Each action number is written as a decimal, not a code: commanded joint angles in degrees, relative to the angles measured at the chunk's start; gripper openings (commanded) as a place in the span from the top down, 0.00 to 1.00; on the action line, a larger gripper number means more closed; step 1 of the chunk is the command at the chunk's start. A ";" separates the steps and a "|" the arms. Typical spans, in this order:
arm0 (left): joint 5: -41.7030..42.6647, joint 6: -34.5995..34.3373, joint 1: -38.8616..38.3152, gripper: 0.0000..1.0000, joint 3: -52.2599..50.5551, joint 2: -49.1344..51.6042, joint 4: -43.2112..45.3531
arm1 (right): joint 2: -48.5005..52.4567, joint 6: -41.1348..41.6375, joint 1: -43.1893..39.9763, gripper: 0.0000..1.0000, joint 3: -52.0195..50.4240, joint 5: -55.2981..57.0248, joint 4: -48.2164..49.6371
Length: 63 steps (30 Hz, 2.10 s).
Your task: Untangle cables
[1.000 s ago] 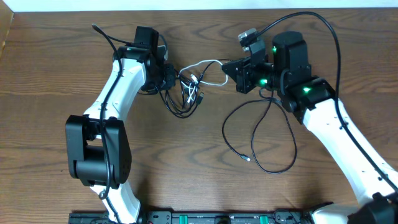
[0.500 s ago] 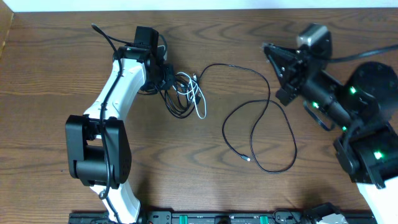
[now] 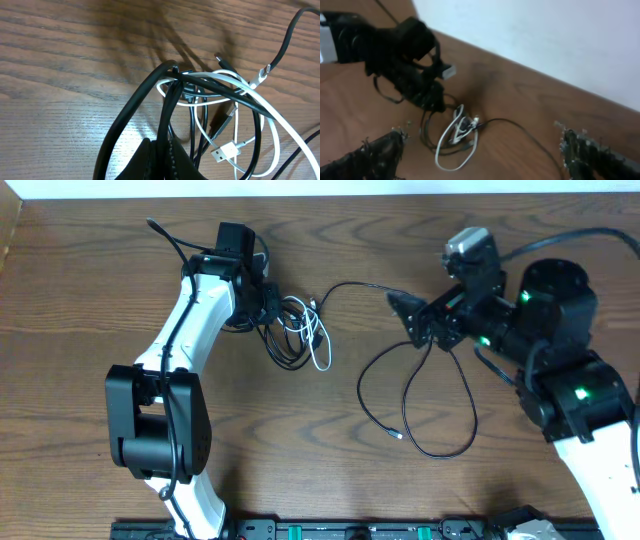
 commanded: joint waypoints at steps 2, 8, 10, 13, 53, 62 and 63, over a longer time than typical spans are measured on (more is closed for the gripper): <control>-0.74 -0.57 -0.13 0.92 -0.44 0.83 -0.22 | 3.19 1.62 -0.09 0.01 0.33 -6.80 -0.17; -0.74 -0.57 -0.13 0.92 -0.44 0.83 -0.22 | 9.53 6.97 2.16 0.01 0.33 -7.26 -0.15; -0.74 -0.57 -0.13 0.92 -0.44 0.83 -0.22 | 12.70 9.20 3.72 0.01 0.33 -7.26 -0.15; -0.74 -0.57 -0.13 0.92 -0.44 0.83 -0.22 | 16.09 9.88 5.68 0.01 0.33 -7.23 -0.13; 17.62 -0.52 -0.50 0.93 -0.44 0.83 0.63 | 40.57 21.90 12.68 0.32 0.33 -4.94 11.19; 20.11 -0.52 -3.54 0.93 -0.44 0.83 0.68 | 40.57 21.92 12.68 0.39 0.33 -2.25 11.30; 20.11 -0.52 -3.93 0.92 -0.44 0.83 0.68 | 40.57 21.90 12.68 0.39 0.33 -2.25 11.28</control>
